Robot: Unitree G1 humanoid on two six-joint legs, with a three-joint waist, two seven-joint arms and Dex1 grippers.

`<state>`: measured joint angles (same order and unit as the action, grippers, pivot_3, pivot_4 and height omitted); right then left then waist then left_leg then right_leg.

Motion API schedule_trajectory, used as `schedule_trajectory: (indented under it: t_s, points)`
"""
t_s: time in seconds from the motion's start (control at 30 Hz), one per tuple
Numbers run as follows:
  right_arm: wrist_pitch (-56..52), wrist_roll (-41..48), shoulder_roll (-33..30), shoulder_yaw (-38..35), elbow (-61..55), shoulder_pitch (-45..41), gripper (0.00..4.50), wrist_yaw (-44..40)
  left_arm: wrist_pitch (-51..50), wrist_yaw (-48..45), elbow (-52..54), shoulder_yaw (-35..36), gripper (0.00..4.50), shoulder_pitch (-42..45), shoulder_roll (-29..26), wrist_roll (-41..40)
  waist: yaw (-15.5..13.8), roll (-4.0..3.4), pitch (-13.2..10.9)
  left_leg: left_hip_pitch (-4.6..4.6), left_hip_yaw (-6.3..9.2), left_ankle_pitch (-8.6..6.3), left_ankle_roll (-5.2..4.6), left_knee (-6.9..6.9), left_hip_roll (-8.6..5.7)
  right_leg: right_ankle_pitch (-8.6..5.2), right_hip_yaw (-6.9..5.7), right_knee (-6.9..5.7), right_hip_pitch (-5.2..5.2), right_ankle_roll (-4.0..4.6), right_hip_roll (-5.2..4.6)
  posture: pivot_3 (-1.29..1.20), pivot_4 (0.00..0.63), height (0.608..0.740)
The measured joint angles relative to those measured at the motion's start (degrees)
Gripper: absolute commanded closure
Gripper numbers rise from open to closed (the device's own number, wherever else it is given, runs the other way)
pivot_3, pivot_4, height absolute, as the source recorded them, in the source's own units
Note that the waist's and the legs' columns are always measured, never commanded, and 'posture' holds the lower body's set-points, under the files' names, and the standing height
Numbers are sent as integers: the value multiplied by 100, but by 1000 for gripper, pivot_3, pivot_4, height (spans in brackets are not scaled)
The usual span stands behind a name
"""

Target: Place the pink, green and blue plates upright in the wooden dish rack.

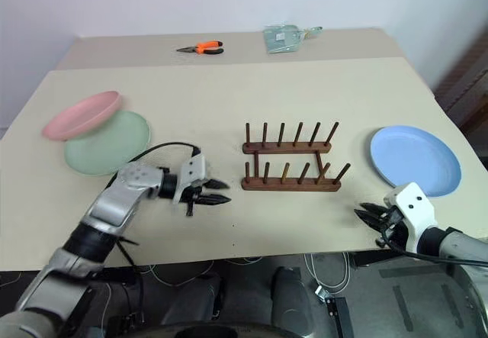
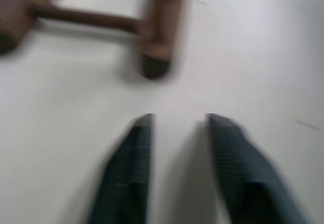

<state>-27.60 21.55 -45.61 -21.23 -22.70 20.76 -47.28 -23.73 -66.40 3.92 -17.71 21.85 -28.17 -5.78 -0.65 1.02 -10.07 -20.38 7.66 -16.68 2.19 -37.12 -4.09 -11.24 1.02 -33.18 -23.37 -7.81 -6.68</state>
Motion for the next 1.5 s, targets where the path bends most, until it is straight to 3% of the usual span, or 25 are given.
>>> schedule_trajectory:
  t_s: [0.17,0.43,0.9,1.03,1.23,1.3,1.37,1.4,1.5]
  points:
    - [138,-606,105,841,357,-785,4500,435,-234,617,293,-510,4150,6,656,154,-29,1,-1,-4,-1,0,-1,-11,-10,-2,-1,8,10,-2,-10,0,150,740]
    - [316,-1415,491,1730,1268,-2264,4500,1004,-72,1978,-516,-845,4150,436,1468,778,18,11,8,8,-4,1,0,-11,-7,2,-1,-2,14,0,-2,0,150,740]
    - [869,-2018,1033,2294,2976,-3934,4500,1386,589,2923,-1723,-392,4150,1022,1466,850,24,3,13,10,-3,4,3,-6,-12,16,-1,-7,6,-16,0,0,150,740]
    - [815,-1828,977,2274,2823,-3844,3306,989,580,3046,-1747,-279,4215,1020,1390,852,38,2,13,9,-2,4,3,-4,-12,28,-1,-7,4,1,0,0,150,740]
    - [704,-1573,826,2251,2033,-3595,410,628,534,3217,-1662,-33,4215,917,1180,853,133,1,14,10,-1,4,3,-3,-10,16,-1,-12,2,-19,2,0,150,740]
    - [671,-1511,785,2250,1765,-3595,410,530,390,3195,-1419,95,4215,781,1053,788,161,0,14,8,-2,4,3,2,-8,15,0,-15,-6,-20,2,0,150,740]
    - [502,-1272,671,2227,1477,-3593,0,306,130,2968,-950,315,3689,486,789,550,178,-3,12,6,-2,4,3,9,-6,15,0,-16,-12,-18,3,0,150,740]
    - [370,-1125,645,2180,1364,-3599,0,206,-54,2908,-743,495,3447,365,725,370,157,-3,11,0,4,4,4,8,-6,17,-2,-15,-13,-15,3,0,150,740]
    - [-41,-624,625,2114,947,-3710,0,-115,-700,3382,-178,1547,2043,352,881,-235,111,3,-2,-8,17,5,6,-6,-7,21,-4,-14,-11,-9,1,0,150,740]
